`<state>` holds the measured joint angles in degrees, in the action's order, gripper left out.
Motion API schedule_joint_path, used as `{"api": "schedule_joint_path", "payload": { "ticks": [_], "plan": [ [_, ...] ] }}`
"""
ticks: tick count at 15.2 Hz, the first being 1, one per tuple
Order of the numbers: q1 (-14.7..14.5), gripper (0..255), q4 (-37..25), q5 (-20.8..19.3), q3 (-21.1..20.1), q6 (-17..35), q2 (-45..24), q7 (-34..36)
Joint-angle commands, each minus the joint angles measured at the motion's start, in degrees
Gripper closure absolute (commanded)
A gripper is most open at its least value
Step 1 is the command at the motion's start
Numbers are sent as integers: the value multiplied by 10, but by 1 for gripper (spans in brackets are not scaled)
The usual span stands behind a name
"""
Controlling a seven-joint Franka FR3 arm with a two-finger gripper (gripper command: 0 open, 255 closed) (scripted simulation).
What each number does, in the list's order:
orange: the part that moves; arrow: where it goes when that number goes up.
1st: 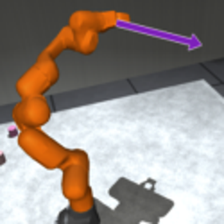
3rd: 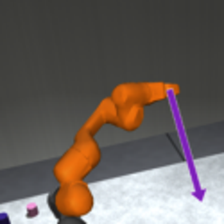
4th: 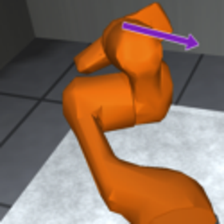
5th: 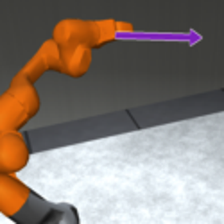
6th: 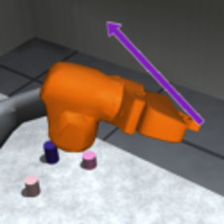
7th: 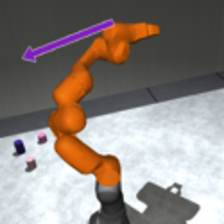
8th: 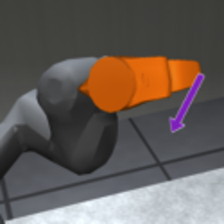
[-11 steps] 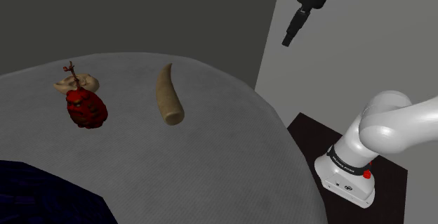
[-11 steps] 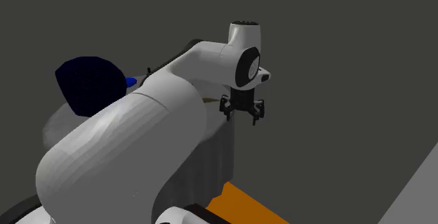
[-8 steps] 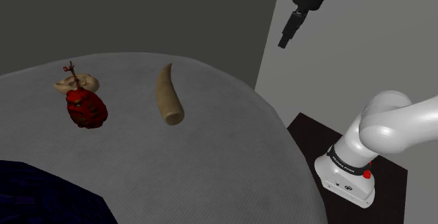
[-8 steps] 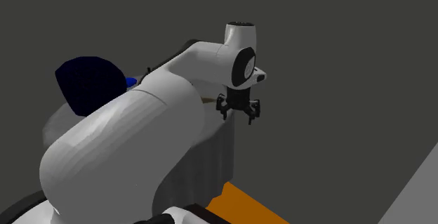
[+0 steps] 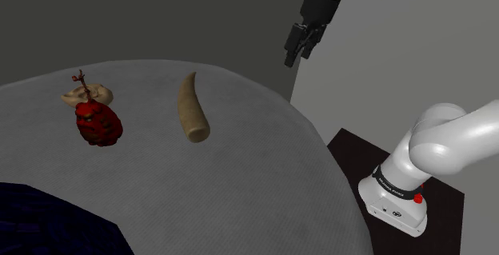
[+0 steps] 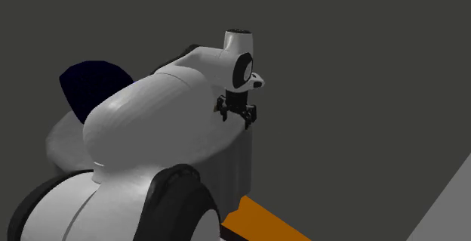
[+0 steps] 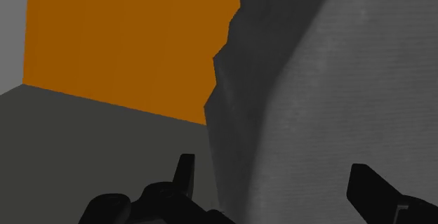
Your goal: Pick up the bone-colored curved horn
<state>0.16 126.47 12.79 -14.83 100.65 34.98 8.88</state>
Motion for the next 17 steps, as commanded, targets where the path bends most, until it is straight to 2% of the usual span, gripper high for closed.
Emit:
{"api": "schedule_joint_path", "payload": {
  "ticks": [1,9,13,17],
  "plan": [
    [2,0,-21,13,-25,9,-30,46],
    [13,0,-127,29,-114,53,-173,218],
    [16,0,-199,10,-154,72,-261,309],
    [5,0,-284,-29,-184,84,-359,404]
  ]
}}
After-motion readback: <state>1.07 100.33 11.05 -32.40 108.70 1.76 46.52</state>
